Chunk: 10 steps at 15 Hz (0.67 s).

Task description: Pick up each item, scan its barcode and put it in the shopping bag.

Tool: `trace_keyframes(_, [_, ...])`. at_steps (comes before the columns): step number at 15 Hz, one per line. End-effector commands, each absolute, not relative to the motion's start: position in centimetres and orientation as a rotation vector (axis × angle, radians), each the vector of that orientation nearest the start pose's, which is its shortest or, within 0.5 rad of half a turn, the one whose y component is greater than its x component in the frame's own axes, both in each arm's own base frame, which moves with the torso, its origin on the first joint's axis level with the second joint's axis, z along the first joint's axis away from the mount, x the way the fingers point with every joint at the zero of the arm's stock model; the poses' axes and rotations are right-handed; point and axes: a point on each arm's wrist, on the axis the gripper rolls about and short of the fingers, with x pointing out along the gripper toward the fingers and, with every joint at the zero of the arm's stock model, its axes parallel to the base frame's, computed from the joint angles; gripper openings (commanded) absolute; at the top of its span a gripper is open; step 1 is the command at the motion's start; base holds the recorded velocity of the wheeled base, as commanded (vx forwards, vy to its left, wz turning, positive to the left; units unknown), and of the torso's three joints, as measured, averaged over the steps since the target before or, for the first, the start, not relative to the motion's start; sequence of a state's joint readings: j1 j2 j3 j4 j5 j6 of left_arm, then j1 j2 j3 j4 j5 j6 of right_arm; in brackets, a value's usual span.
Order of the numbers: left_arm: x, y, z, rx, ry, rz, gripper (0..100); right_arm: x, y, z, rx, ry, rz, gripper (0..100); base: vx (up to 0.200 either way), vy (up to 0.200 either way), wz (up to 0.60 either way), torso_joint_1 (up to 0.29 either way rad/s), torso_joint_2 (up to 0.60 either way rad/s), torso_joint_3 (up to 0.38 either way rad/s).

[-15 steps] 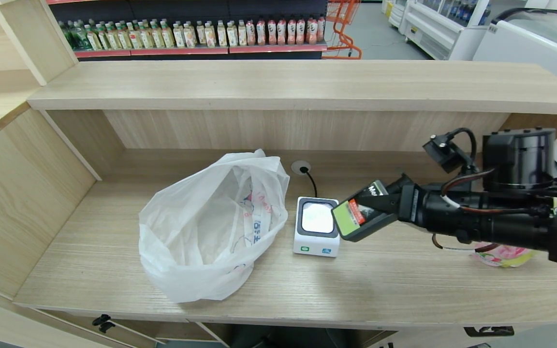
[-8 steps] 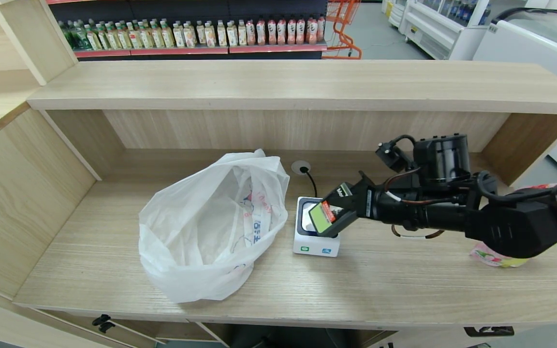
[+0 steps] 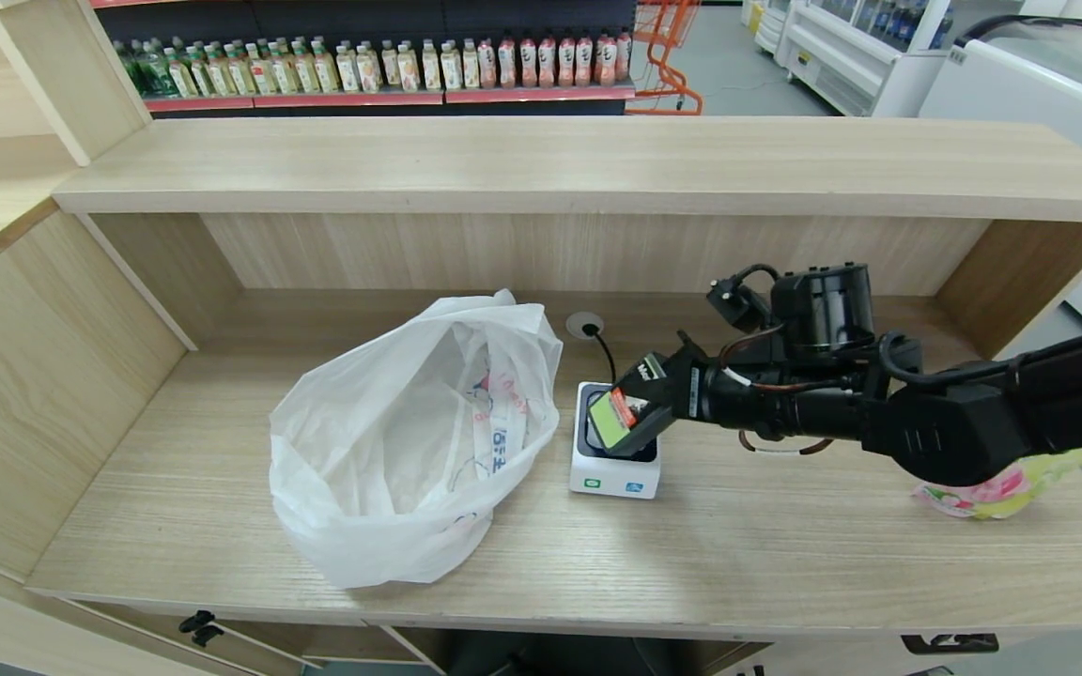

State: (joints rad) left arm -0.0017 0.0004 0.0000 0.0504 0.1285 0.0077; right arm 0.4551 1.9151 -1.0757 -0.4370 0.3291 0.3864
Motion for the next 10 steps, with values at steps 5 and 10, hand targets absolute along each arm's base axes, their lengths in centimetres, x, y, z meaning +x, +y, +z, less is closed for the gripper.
trace_keyframes(5, [-2.3, 0.3, 7.0, 0.011, 0.051, 0.129, 100, 27.1, 12.8, 25.5, 0.182, 0.194, 0.715, 0, 0.0, 0.0, 0.0, 0.0, 0.0, 0.0])
trace_keyframes(10, [-2.3, 0.3, 7.0, 0.011, 0.051, 0.127, 100, 22.2, 8.0, 23.8, -0.066, 0.076, 0.639, 0, 0.0, 0.0, 0.0, 0.0, 0.0, 0.0])
